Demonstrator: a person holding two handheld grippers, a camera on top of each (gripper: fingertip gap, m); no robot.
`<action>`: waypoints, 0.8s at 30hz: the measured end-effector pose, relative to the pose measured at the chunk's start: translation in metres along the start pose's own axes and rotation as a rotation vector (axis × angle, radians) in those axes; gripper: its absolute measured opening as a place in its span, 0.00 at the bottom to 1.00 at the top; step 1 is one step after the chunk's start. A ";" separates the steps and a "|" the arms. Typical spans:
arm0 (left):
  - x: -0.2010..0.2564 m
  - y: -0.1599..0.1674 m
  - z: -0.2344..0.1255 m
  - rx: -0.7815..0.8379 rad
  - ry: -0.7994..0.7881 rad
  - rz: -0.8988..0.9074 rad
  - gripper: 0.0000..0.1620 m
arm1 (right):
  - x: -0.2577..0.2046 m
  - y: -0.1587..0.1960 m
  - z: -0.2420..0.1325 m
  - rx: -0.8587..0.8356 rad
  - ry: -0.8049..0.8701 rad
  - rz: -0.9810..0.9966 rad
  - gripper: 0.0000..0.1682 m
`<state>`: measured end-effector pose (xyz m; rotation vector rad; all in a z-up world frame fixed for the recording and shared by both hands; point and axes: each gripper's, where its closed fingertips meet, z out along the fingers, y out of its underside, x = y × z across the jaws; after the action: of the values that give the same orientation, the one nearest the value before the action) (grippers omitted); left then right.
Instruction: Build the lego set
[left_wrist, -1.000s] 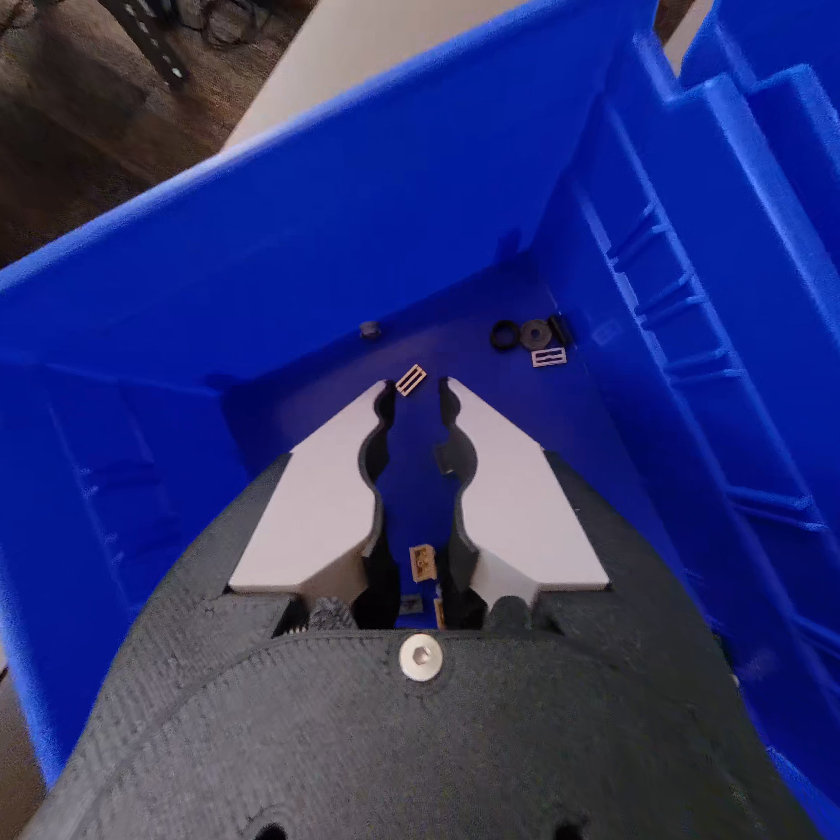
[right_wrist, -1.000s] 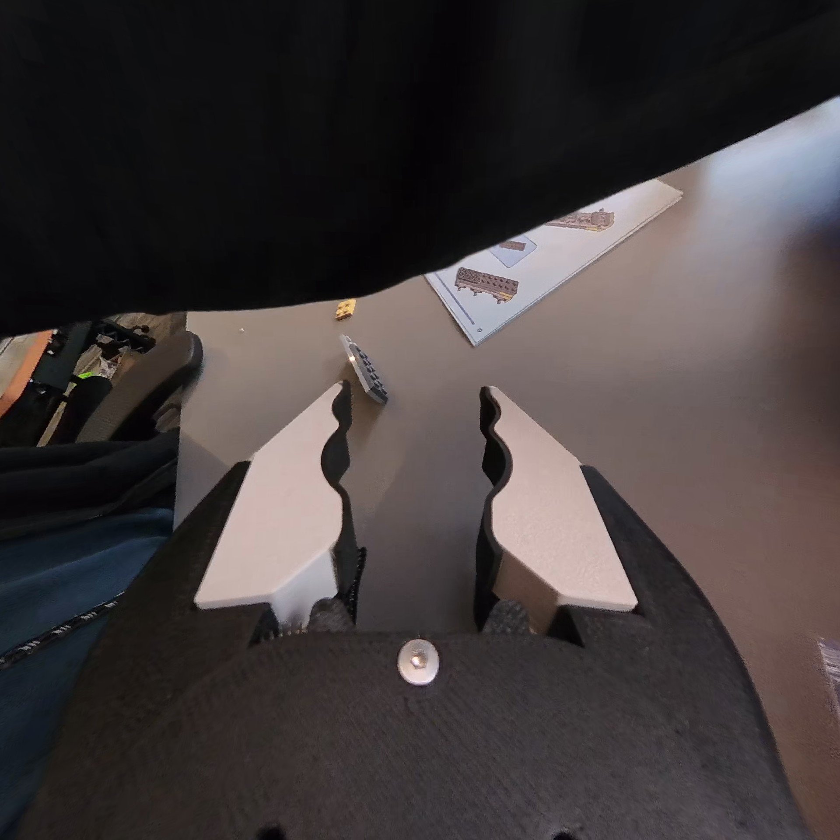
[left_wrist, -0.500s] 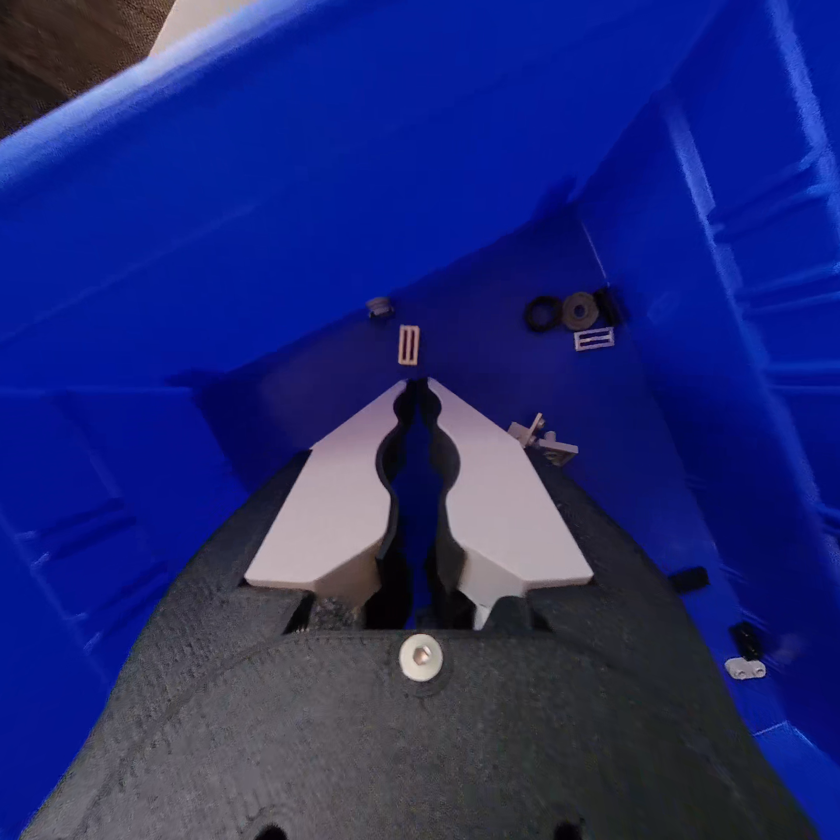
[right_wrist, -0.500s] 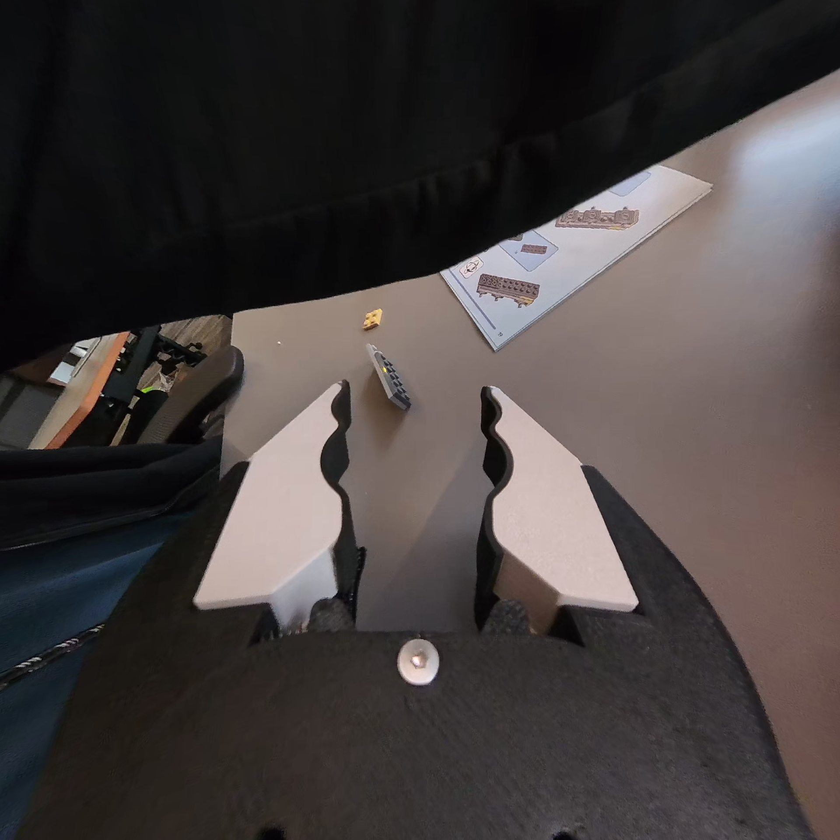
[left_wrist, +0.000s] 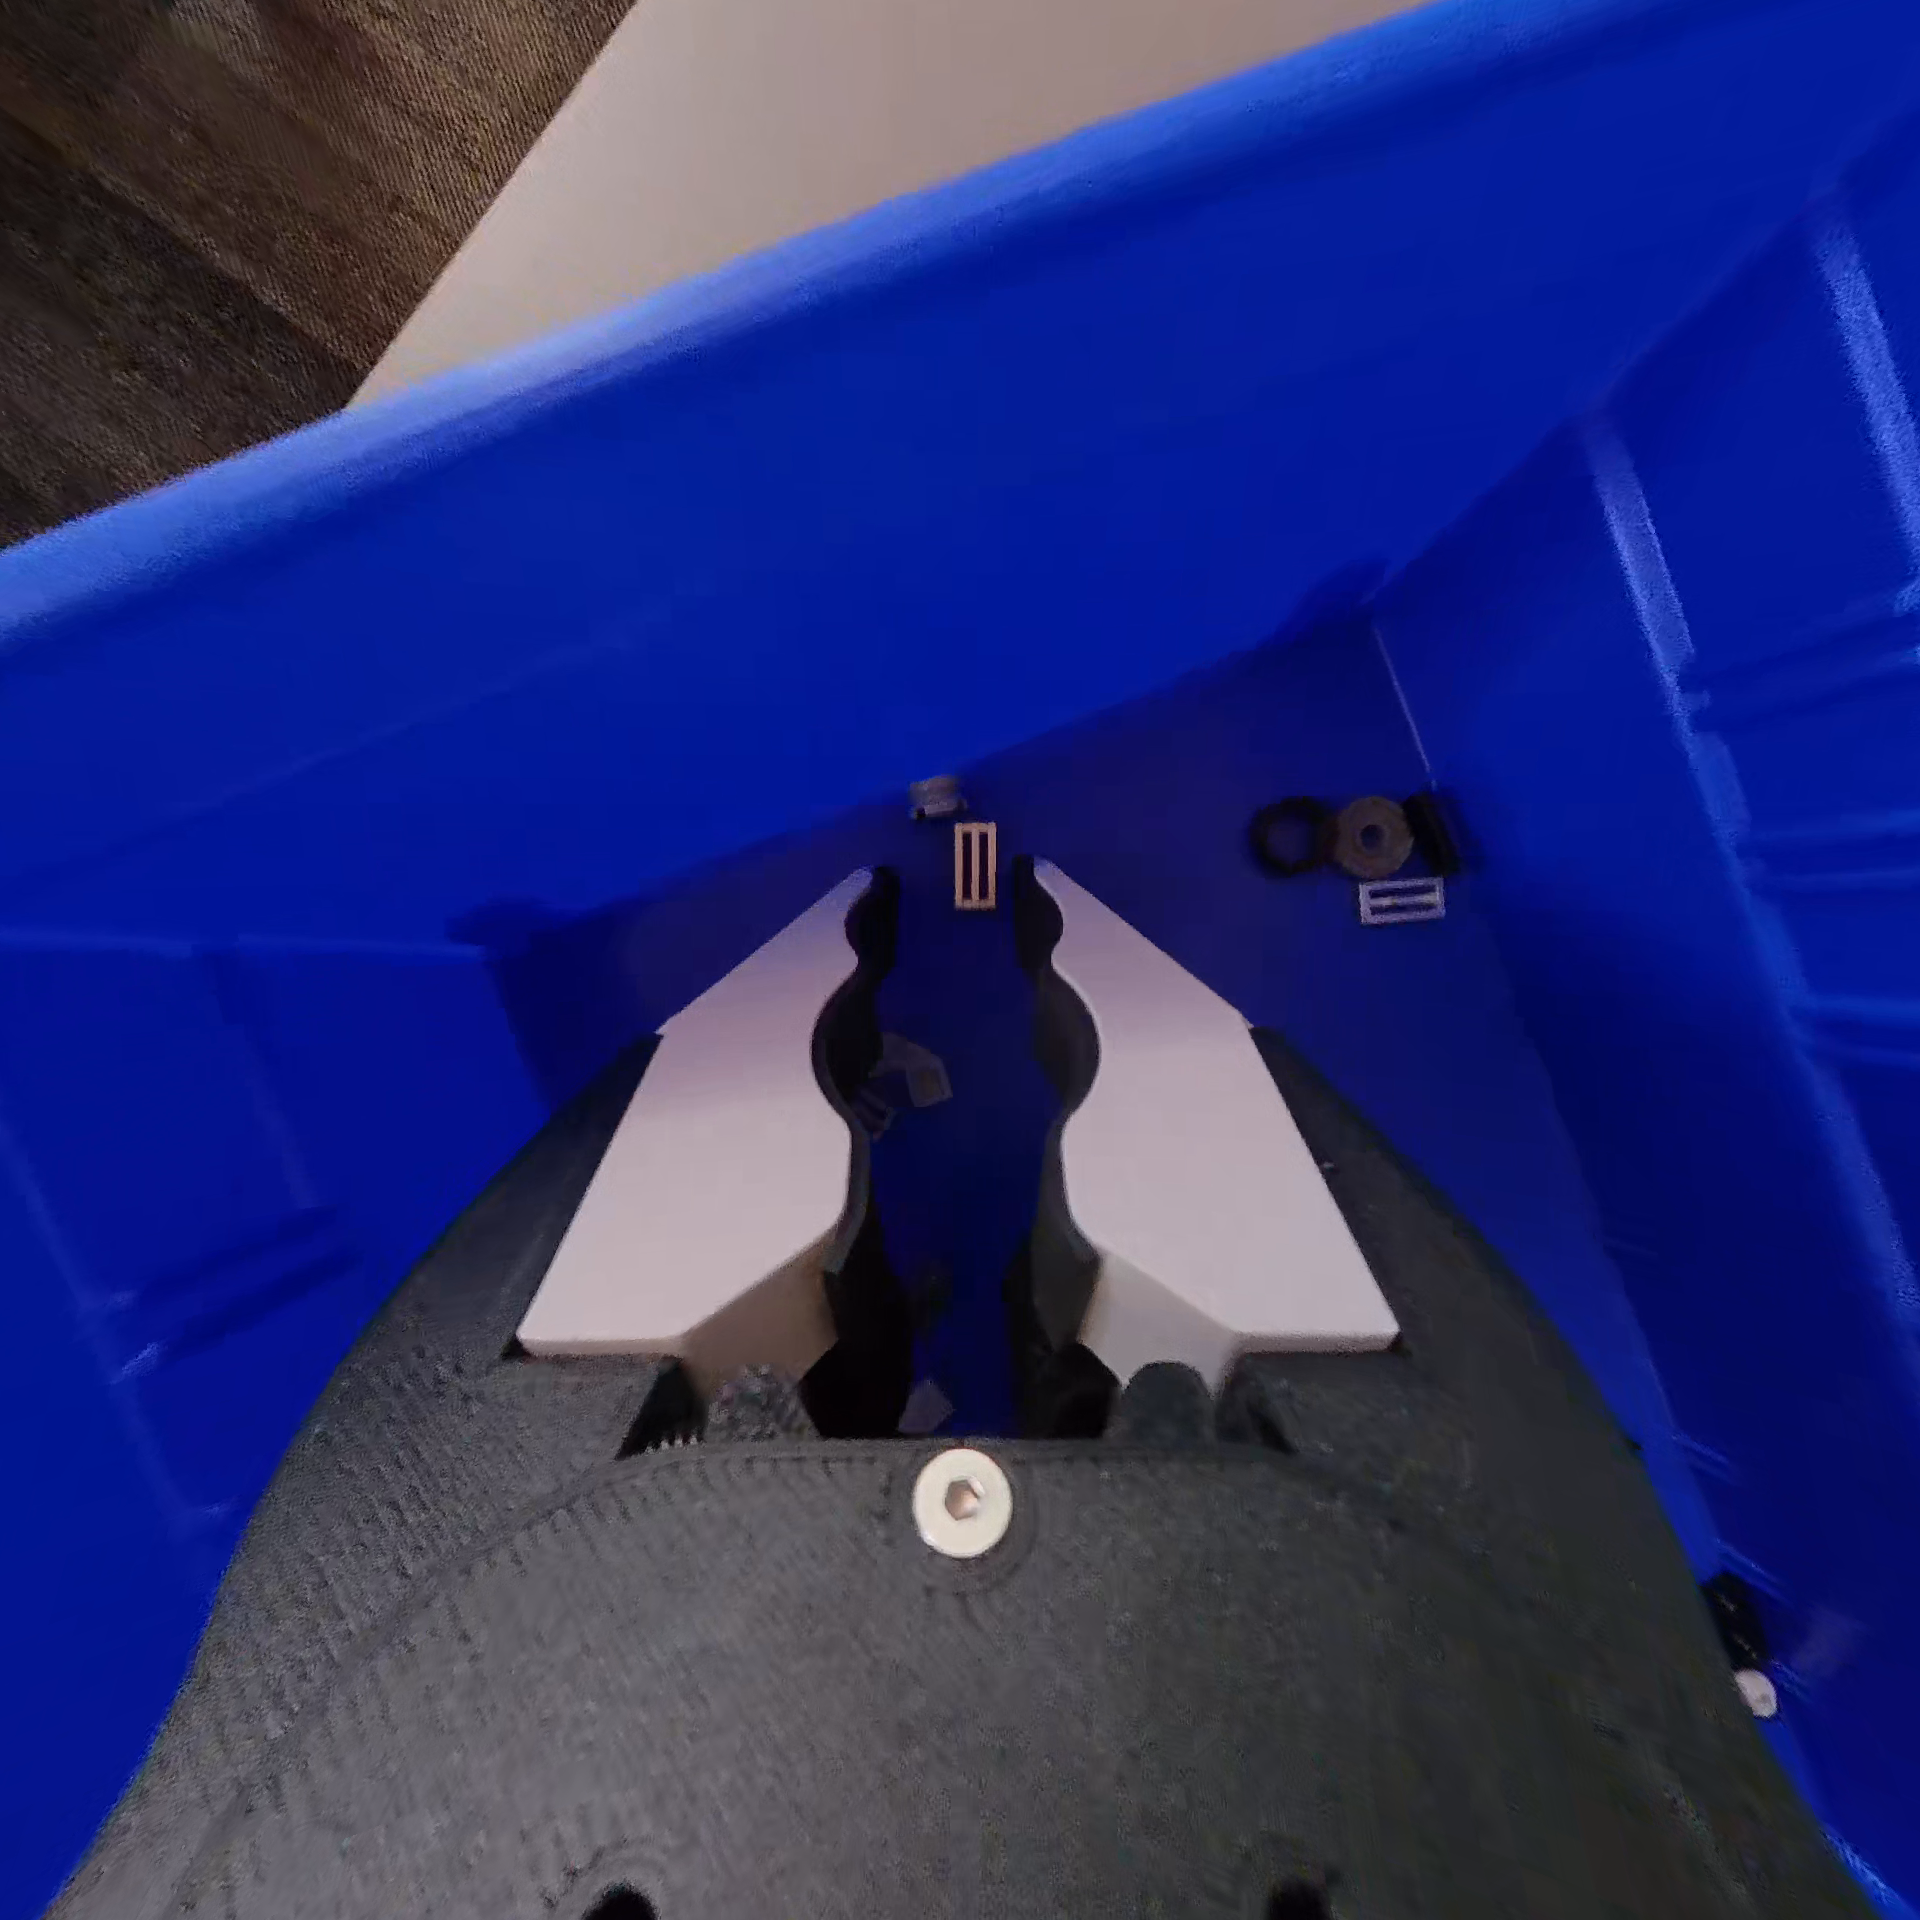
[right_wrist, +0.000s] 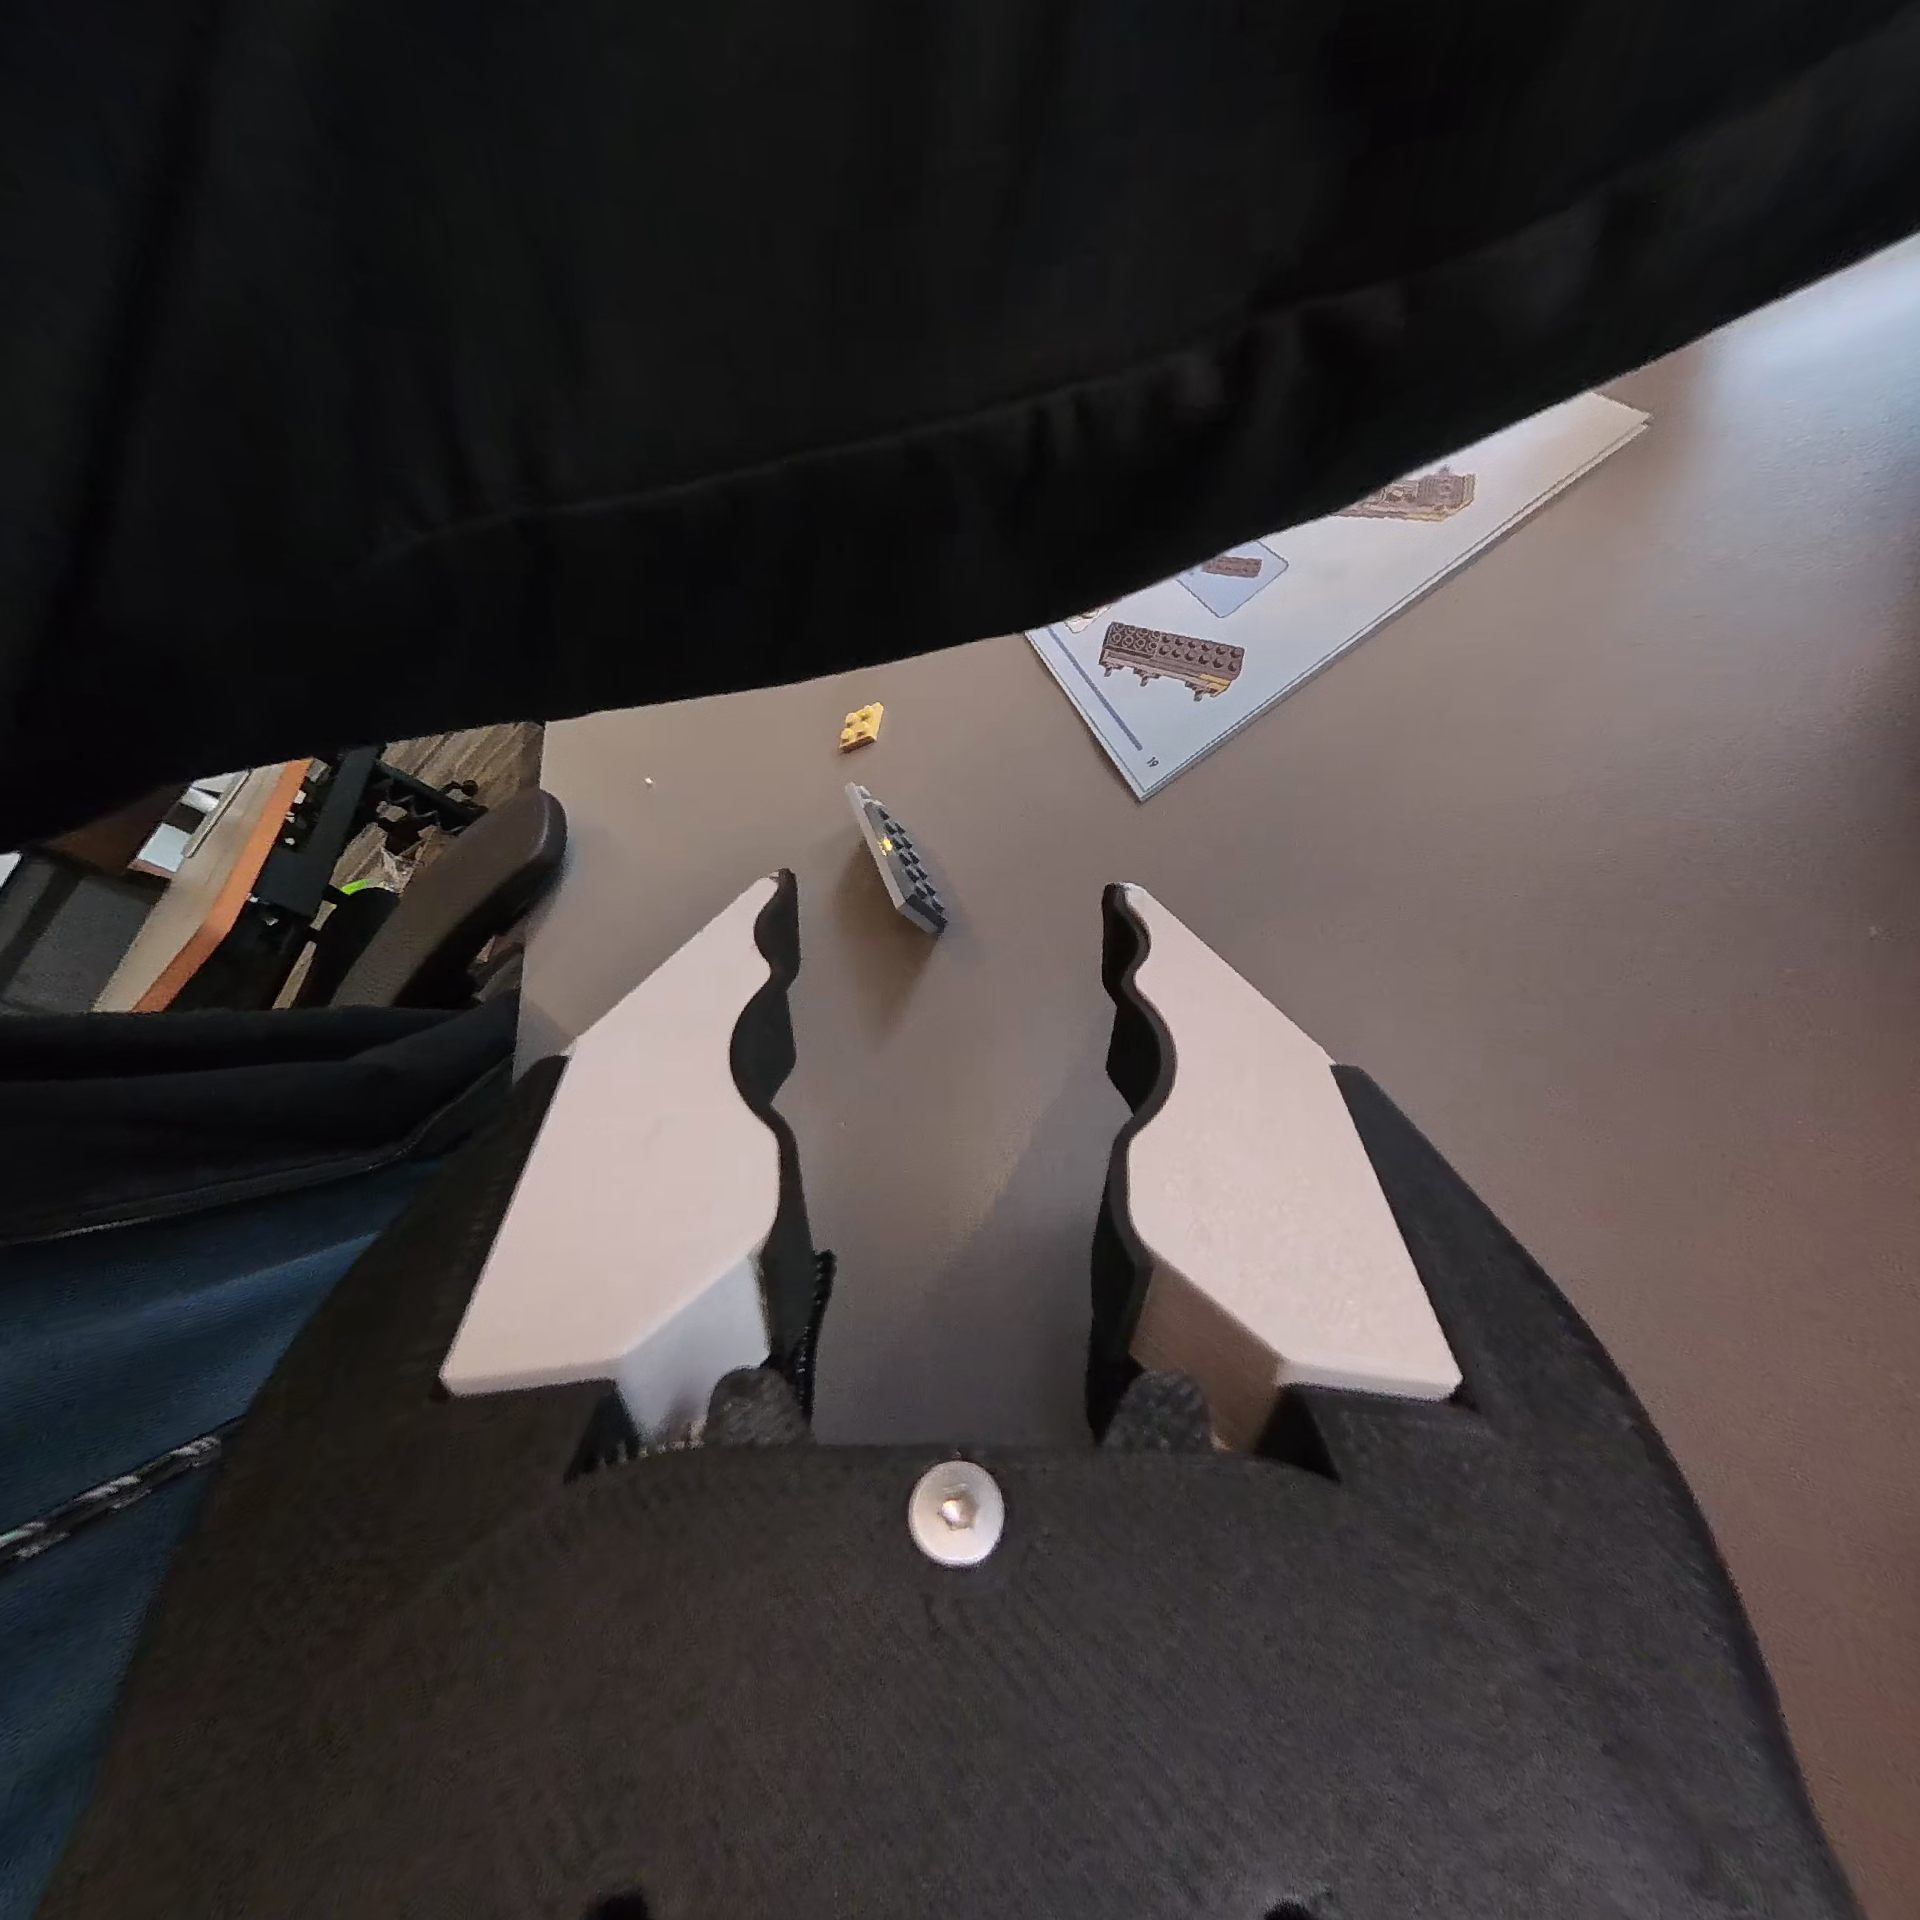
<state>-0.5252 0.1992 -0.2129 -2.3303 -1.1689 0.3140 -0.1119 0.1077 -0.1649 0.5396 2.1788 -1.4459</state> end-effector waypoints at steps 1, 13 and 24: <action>0.000 -0.001 0.001 0.002 -0.003 -0.002 0.14 | 0.000 0.000 0.000 0.003 0.000 0.002 0.35; 0.010 -0.003 -0.026 0.054 -0.015 -0.036 0.05 | 0.003 0.000 -0.002 -0.003 0.029 -0.010 0.36; 0.082 0.161 -0.233 0.369 0.120 -0.248 0.05 | 0.028 0.004 -0.011 -0.058 0.158 -0.055 0.40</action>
<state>-0.2693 0.1053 -0.1012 -1.8406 -1.2100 0.2700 -0.1347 0.1212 -0.1807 0.5956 2.3674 -1.4065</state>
